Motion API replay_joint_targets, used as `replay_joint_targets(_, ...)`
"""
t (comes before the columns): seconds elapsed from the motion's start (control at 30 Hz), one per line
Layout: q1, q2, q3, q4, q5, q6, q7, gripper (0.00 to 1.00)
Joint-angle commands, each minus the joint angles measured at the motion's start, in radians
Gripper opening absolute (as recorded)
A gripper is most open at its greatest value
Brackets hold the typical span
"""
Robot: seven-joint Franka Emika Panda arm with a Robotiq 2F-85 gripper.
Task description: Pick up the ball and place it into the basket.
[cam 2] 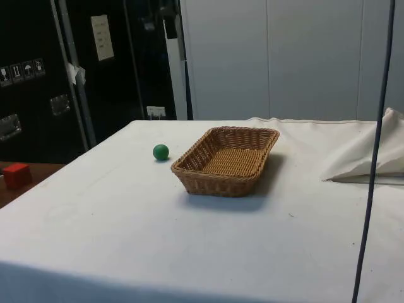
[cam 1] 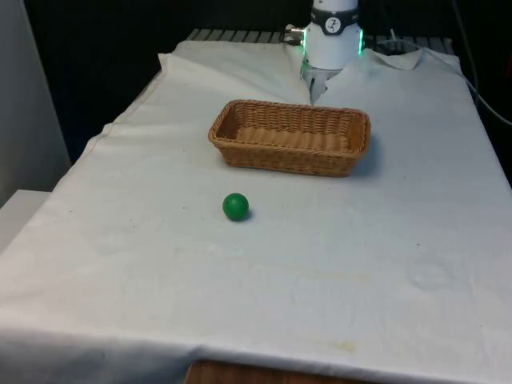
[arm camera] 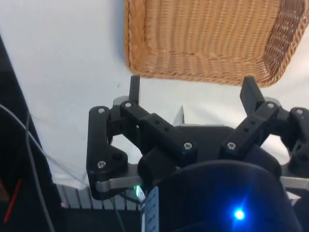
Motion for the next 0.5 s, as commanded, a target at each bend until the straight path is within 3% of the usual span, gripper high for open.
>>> replay_joint_targets(0.0,-0.004,0.015,-0.004,0.009,0.009,0.008,-0.011,1.00)
replay_joint_targets(0.47,-0.019,0.134,-0.051,0.061,0.044,0.108,-0.105,1.00)
